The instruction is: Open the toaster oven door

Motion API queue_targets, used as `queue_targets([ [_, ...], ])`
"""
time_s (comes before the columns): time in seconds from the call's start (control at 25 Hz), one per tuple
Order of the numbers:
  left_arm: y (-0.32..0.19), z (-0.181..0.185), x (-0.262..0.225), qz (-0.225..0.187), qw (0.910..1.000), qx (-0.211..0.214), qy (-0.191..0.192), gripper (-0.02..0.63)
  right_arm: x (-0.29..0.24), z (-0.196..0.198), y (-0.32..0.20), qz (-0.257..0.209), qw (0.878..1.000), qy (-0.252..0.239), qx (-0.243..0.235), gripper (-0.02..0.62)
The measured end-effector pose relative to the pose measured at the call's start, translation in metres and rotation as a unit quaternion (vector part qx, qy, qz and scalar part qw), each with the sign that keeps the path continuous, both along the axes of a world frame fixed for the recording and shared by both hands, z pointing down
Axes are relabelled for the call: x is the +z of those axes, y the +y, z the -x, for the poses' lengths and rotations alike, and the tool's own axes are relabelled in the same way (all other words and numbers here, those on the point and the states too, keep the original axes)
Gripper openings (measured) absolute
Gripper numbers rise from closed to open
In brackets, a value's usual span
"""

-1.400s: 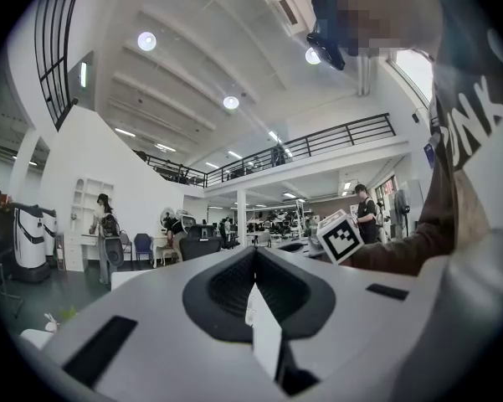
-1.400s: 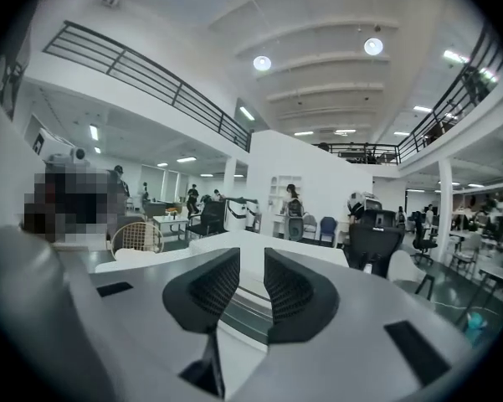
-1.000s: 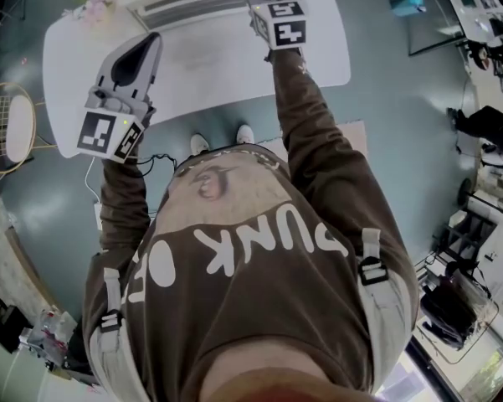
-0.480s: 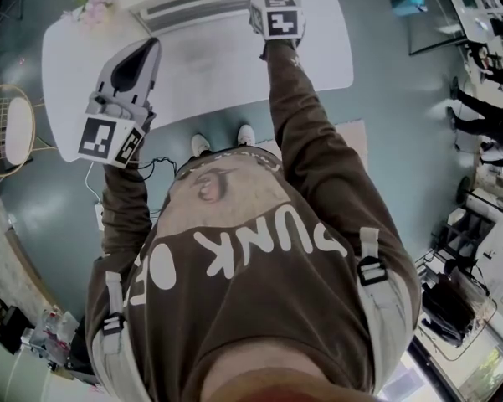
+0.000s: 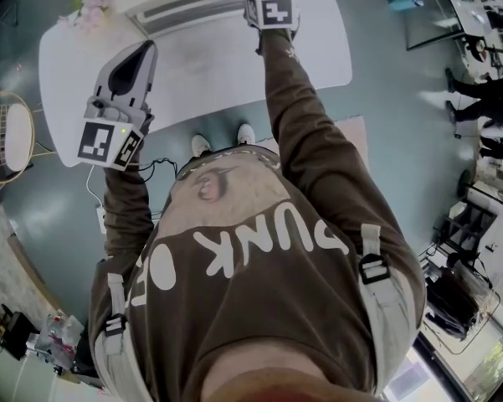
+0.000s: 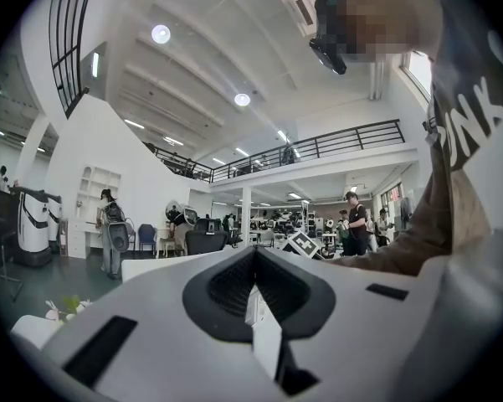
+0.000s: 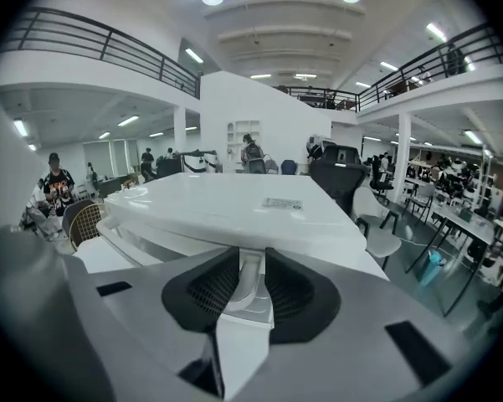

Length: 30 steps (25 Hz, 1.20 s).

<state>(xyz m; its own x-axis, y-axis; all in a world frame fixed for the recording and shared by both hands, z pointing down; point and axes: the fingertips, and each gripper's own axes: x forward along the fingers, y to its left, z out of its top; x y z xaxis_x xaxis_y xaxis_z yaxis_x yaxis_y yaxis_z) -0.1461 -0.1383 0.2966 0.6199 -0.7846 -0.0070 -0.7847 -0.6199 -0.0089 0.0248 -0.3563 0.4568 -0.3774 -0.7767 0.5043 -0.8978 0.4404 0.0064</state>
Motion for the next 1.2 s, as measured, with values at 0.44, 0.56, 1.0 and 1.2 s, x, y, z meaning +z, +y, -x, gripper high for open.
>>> queue_targets([
  [0.44, 0.0, -0.006, 0.004, 0.002, 1.0, 0.006, 0.003, 0.003, 0.006, -0.003, 0.013, 0.03, 0.998, -0.051, 0.01, 0.109],
  [0.56, 0.001, -0.008, 0.004, 0.004, 1.0, 0.008, 0.003, 0.003, 0.008, -0.005, 0.022, 0.028, 0.998, -0.047, 0.008, 0.109],
  [1.0, 0.006, -0.017, 0.01, 0.012, 0.9998, 0.013, -0.001, 0.003, 0.026, -0.013, 0.072, 0.002, 1.0, -0.031, -0.002, 0.107],
  [1.2, 0.007, -0.022, 0.011, 0.013, 0.9998, 0.016, -0.005, 0.003, 0.04, -0.017, 0.09, -0.01, 1.0, -0.02, 0.0, 0.107],
])
